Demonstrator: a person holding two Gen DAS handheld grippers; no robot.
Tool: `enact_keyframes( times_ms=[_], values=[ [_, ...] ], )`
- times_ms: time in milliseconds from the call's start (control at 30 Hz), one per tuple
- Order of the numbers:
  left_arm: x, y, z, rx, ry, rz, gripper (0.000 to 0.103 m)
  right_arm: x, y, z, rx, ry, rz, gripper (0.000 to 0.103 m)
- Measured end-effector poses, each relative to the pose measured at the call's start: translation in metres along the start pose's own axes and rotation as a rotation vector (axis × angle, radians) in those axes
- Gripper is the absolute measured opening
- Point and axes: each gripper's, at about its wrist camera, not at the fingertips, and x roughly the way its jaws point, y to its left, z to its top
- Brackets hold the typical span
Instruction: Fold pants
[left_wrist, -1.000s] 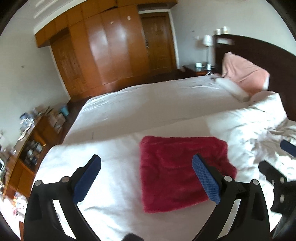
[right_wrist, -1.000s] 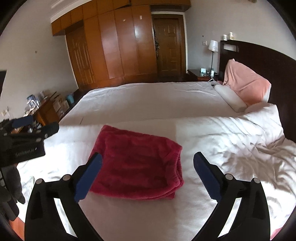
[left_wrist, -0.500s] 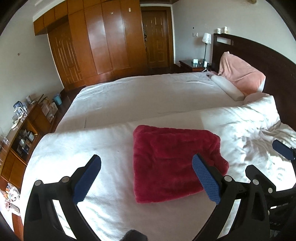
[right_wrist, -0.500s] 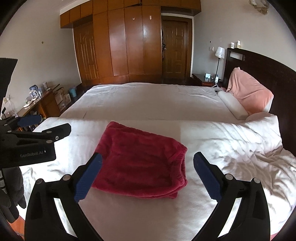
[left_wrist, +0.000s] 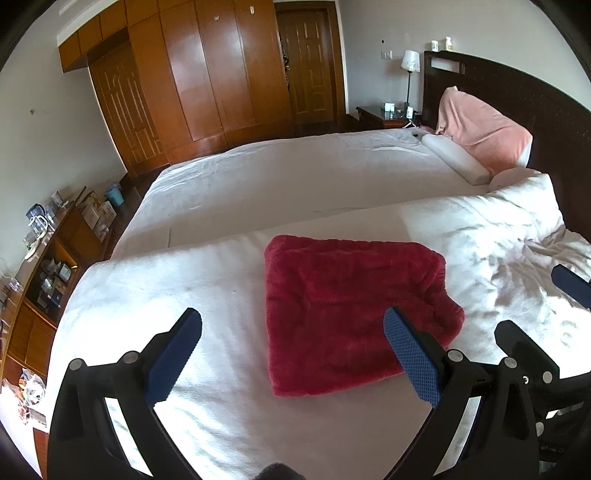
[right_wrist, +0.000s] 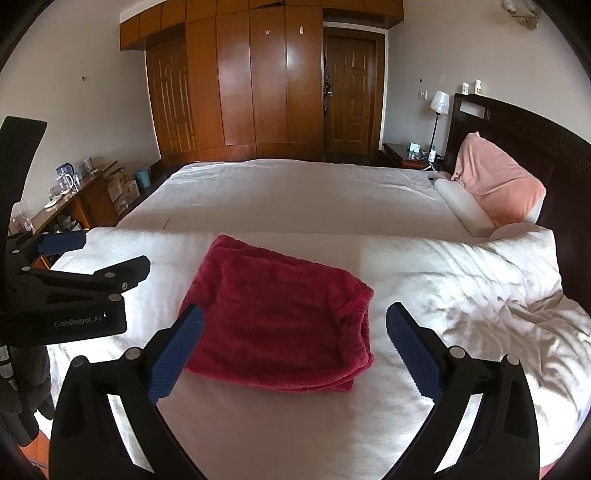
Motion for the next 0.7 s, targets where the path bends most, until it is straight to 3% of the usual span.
enact_keyframes(
  times_ms=[700],
  values=[
    [0.0089,-0.0095,0.0011,0.029,0.017,0.014,0.098,0.0080,-0.0049,-0.0005,0.007,0.014,0.009,0.100]
  ],
)
